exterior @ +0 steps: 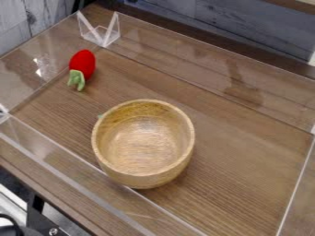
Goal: Move the red object to the left side of the table
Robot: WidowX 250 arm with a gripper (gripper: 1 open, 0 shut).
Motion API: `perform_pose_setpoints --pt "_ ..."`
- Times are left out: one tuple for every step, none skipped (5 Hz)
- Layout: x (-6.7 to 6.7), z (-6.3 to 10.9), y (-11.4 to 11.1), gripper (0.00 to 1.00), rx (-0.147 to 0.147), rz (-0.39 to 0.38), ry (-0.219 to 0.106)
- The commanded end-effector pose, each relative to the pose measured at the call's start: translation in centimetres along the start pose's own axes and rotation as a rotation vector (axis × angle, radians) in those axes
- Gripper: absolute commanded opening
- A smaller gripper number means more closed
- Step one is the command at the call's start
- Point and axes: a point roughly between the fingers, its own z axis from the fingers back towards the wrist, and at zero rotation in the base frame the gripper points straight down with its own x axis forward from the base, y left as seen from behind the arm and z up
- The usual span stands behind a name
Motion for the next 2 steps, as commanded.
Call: perform_pose_setpoints --pt "1.4 1.3 -3.8 0.0 0.001 -0.052 -0.038" --pt "2.0 -0.5 -4.8 0.0 -0.006 -0.086 -0.01"
